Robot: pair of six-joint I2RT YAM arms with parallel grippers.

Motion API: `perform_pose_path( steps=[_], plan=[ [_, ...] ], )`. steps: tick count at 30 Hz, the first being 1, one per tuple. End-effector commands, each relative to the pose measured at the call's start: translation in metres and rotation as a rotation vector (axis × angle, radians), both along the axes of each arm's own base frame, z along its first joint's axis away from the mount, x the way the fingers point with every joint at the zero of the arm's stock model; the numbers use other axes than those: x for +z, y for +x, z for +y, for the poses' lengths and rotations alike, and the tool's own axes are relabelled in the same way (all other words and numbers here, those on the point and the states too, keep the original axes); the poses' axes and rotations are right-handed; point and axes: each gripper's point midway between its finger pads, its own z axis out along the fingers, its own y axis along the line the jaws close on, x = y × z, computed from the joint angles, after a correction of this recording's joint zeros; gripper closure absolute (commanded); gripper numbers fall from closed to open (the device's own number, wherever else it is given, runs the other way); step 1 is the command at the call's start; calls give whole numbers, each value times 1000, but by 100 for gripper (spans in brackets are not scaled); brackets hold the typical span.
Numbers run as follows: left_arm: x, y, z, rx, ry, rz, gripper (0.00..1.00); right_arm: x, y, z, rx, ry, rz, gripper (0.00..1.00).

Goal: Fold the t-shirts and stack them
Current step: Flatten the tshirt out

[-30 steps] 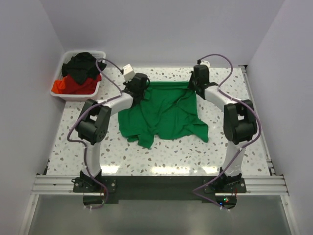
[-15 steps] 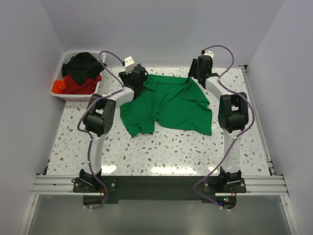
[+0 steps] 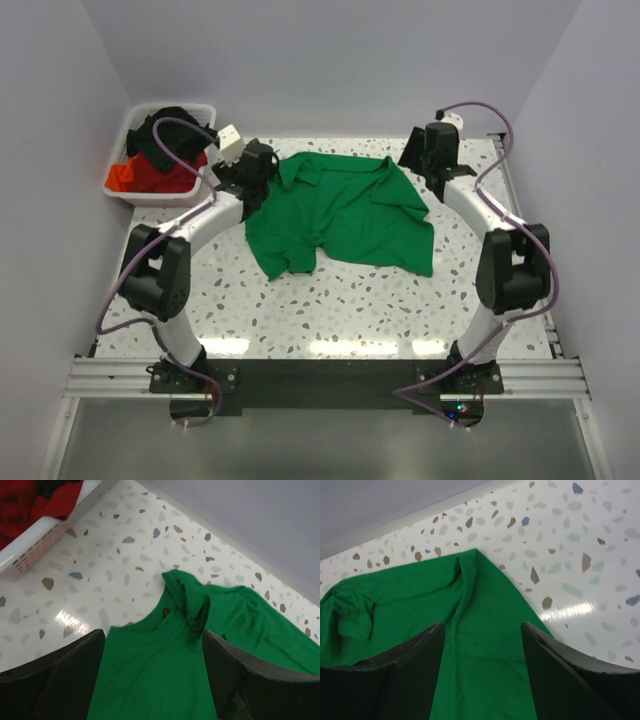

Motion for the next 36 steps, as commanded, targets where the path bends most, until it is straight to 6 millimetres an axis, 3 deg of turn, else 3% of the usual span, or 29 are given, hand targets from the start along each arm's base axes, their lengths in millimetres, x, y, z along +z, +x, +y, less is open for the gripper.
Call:
perform_pose_path(
  steps=[1, 4, 5, 6, 10, 15, 20, 24, 29, 36],
  plan=[
    [-37, -55, 1, -28, -105, 166, 17, -18, -54, 8, 9, 69, 81, 33],
    [-51, -81, -3, -67, -165, 211, 18, -31, -87, 11, 29, 47, 133, 33],
    [-45, -87, -6, -85, -191, 191, 19, -35, -94, 12, 34, 46, 143, 33],
    [-60, -99, -5, -95, -198, 223, 20, -47, -107, 14, 45, 44, 170, 33],
    [-82, -123, -12, -146, -254, 277, 24, -51, -133, 23, 95, 61, 175, 33],
    [-111, -145, -20, -203, -294, 349, 45, -61, -161, 47, 192, 45, 197, 33],
    [-118, -148, -26, -247, -292, 372, 63, -79, -172, 73, 271, 16, 237, 33],
    [-120, -148, -28, -266, -268, 391, 64, -95, -173, 86, 299, 20, 266, 34],
    [-129, -147, -17, -222, -214, 425, 66, -106, -168, 93, 312, 21, 294, 34],
    [-132, -142, 6, -113, -123, 413, 96, -121, -165, 94, 310, 15, 326, 37]
  ],
)
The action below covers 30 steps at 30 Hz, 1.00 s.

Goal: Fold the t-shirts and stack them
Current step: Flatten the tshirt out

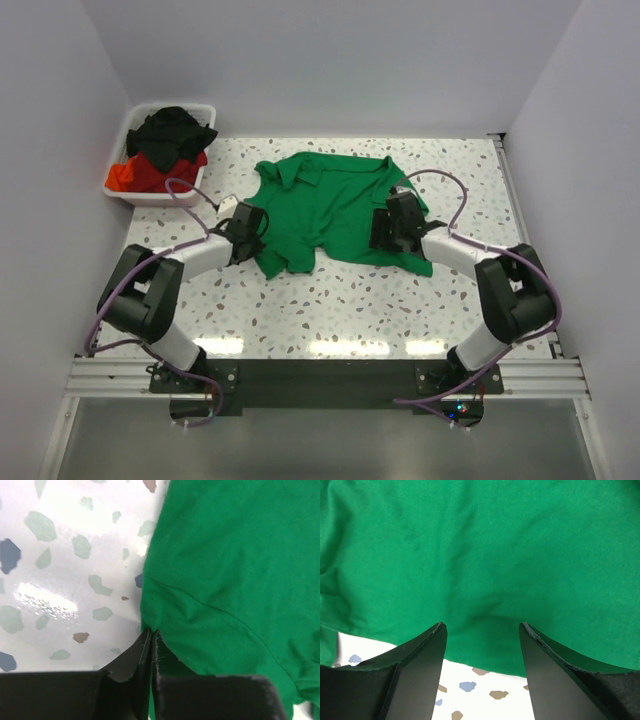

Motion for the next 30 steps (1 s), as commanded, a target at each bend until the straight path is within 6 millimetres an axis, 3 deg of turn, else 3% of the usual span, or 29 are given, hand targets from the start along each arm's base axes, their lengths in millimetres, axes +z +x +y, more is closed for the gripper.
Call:
perform_pose_path(
  steps=[1, 6, 10, 13, 17, 18, 19, 21, 23, 24, 28, 30],
  plan=[
    [12, 16, 15, 56, 89, -58, 100, 9, 16, 9, 8, 26, -49, 38],
    [33, 42, 19, 89, 140, -124, 100, 1, 20, 8, 8, 1, -37, 41],
    [55, 68, 12, 80, 141, -190, 100, -9, 26, 8, 6, -17, -22, 43],
    [75, 76, 6, 68, 118, -226, 100, -15, 32, 10, 0, -27, -12, 44],
    [103, 69, -3, 22, 68, -276, 100, -19, 39, 13, -7, -24, -5, 45],
    [124, 66, -8, -3, 29, -325, 100, -22, 39, 14, -5, -25, 0, 45],
    [127, 61, -8, -31, 25, -332, 100, -21, 41, 14, -8, -24, 0, 45],
    [156, 52, -15, -84, -25, -398, 100, -21, 43, 16, -6, -20, -2, 45],
    [171, 42, -19, -126, -46, -412, 100, -20, 44, 16, -10, -17, -4, 45],
    [193, 35, -25, -164, -84, -461, 100, -20, 44, 17, -8, -17, -4, 45],
    [217, 31, -30, -226, -97, -516, 100, -17, 46, 16, -14, -17, -11, 45],
    [207, 39, -37, -253, -91, -486, 100, -17, 47, 18, -13, -11, -12, 45]
  ],
)
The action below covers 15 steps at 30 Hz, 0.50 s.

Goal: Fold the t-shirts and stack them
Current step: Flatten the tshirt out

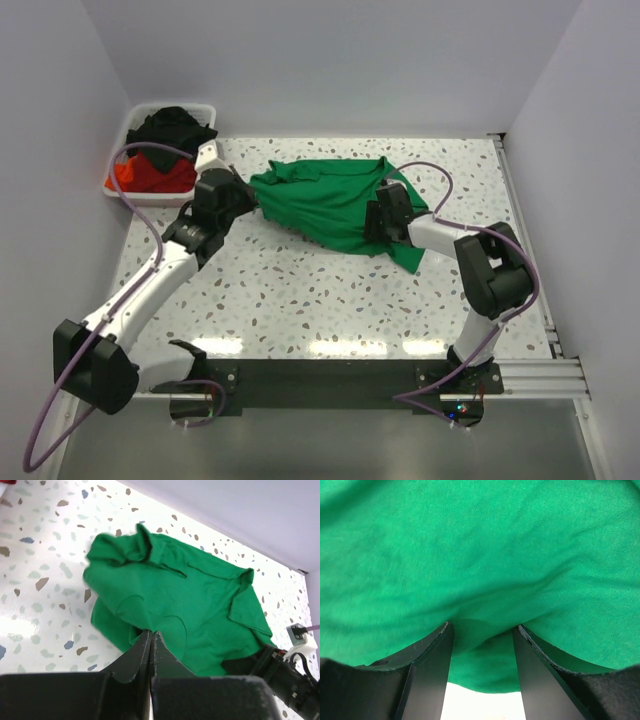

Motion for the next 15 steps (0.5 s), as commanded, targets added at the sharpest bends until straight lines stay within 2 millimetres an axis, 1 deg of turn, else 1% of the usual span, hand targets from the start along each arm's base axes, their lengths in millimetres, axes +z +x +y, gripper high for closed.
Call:
perform_pose_path(
  steps=[1, 2, 3, 4, 5, 6, 7, 8, 9, 10, 11, 12, 13, 14, 15],
  plan=[
    [-2, 15, -21, -108, 36, 13, 100, 4, 9, 3, -13, 2, -15, 45],
    [-5, 21, -26, -123, 34, 17, 100, 6, 10, 3, -16, 3, -20, 46],
    [-18, 32, -38, -160, 39, 52, 100, 6, 11, 3, -16, 1, -21, 46],
    [-27, 38, -43, -170, 38, 73, 100, 6, 10, 1, -17, -8, -19, 46],
    [-44, 51, -57, -216, 33, 94, 100, 8, 12, 0, -20, -18, -25, 45],
    [-75, 60, -65, -225, 45, 157, 100, 8, 12, 0, -20, -20, -26, 46],
    [-78, 71, -70, -224, 39, 159, 100, 9, 13, -1, -22, -24, -30, 46],
    [-88, 79, -73, -225, 46, 174, 100, 9, 14, -1, -22, -26, -33, 46],
    [-120, 87, -72, -200, 79, 229, 100, 9, 15, 0, -20, -26, -32, 46],
    [-122, 98, -76, -198, 80, 217, 100, 9, 16, -1, -21, -28, -33, 46],
    [-130, 105, -79, -206, 82, 224, 100, 10, 18, 1, -19, -24, -33, 46],
    [-149, 116, -79, -188, 110, 250, 100, 8, 18, 1, -18, -22, -29, 46],
    [-157, 119, -78, -180, 120, 266, 100, 8, 18, 2, -14, -22, -27, 46],
    [-169, 117, -76, -173, 136, 305, 97, 8, 20, 3, -13, -21, -28, 46],
    [-177, 121, -66, -118, 173, 322, 84, 8, 20, 4, -10, -15, -26, 46]
  ],
)
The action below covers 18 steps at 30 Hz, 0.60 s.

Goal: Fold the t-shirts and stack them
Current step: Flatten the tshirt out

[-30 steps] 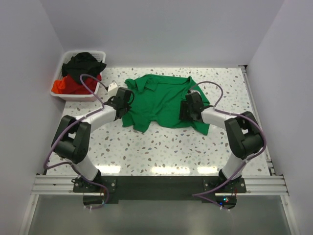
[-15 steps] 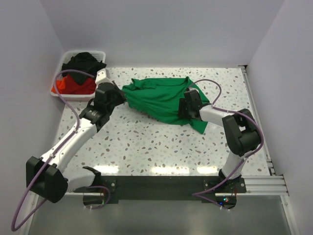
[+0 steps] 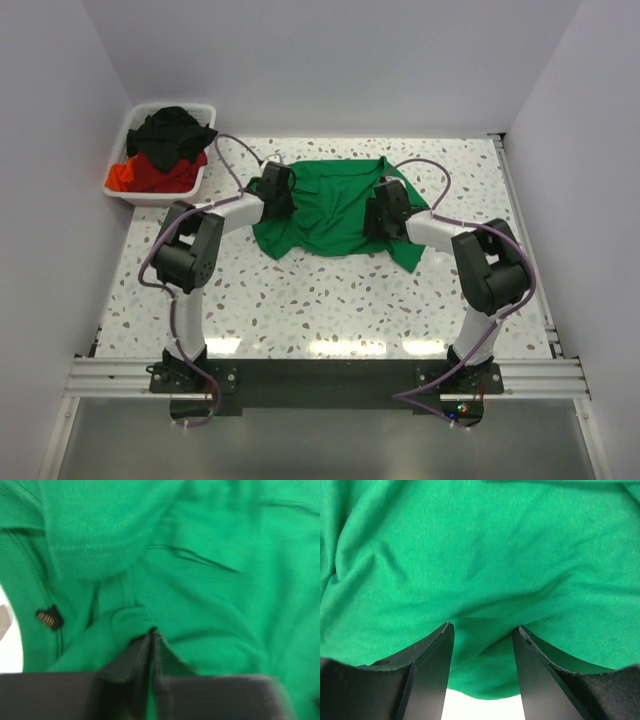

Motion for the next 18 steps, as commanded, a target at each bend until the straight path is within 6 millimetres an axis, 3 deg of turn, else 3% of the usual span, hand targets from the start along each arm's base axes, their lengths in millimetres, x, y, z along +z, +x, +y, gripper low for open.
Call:
perform_pose_path(
  steps=[1, 2, 3, 5, 12, 18],
  plan=[
    [5, 26, 6, 56, 63, -46, 76, 8, 13, 5, 2, 3, -28, 46],
    [5, 27, 10, 68, 68, -59, 70, 9, 13, 6, 3, 5, -31, 46],
    [6, 21, 20, 99, 97, -71, 58, 9, 13, 7, 6, 10, -30, 46],
    [13, 19, 29, 125, 115, -102, 47, 8, 13, 8, 9, 17, -29, 46],
    [53, -5, 72, 282, 182, -196, 38, 4, 13, 11, 13, 29, -18, 46],
    [77, -30, 94, 365, 157, -259, 35, 3, 11, 10, 14, 24, -15, 46]
  ],
)
